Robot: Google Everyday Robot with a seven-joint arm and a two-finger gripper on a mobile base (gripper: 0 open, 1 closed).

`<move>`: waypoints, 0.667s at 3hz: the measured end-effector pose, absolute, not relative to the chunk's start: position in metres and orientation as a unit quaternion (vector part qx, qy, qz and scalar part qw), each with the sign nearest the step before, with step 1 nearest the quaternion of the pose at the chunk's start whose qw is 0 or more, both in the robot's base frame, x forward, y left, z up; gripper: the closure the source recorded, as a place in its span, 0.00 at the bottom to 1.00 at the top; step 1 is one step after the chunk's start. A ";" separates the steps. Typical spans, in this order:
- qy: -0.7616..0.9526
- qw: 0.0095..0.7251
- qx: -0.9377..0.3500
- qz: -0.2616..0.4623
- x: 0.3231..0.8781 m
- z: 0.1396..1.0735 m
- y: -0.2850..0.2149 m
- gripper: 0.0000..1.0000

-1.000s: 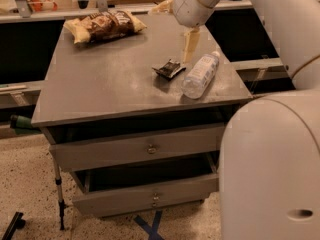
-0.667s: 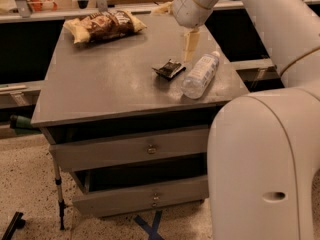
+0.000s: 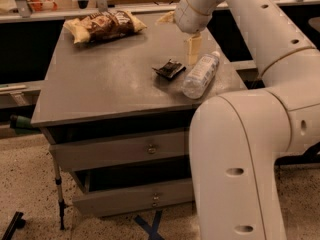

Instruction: Pick rxbar chocolate

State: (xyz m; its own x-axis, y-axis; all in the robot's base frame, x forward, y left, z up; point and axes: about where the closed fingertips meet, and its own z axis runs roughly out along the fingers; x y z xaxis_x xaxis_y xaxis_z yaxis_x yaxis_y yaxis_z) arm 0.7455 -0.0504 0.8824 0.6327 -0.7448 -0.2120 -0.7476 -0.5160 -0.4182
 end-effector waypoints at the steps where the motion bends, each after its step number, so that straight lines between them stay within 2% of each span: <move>1: 0.435 0.219 -0.873 0.002 0.751 0.866 -0.064 0.00; 2: 0.433 0.203 -0.878 0.003 0.752 0.854 -0.069 0.00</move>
Offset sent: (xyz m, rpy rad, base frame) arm 0.0058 -0.0333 -0.0314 -0.1165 0.0712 0.0148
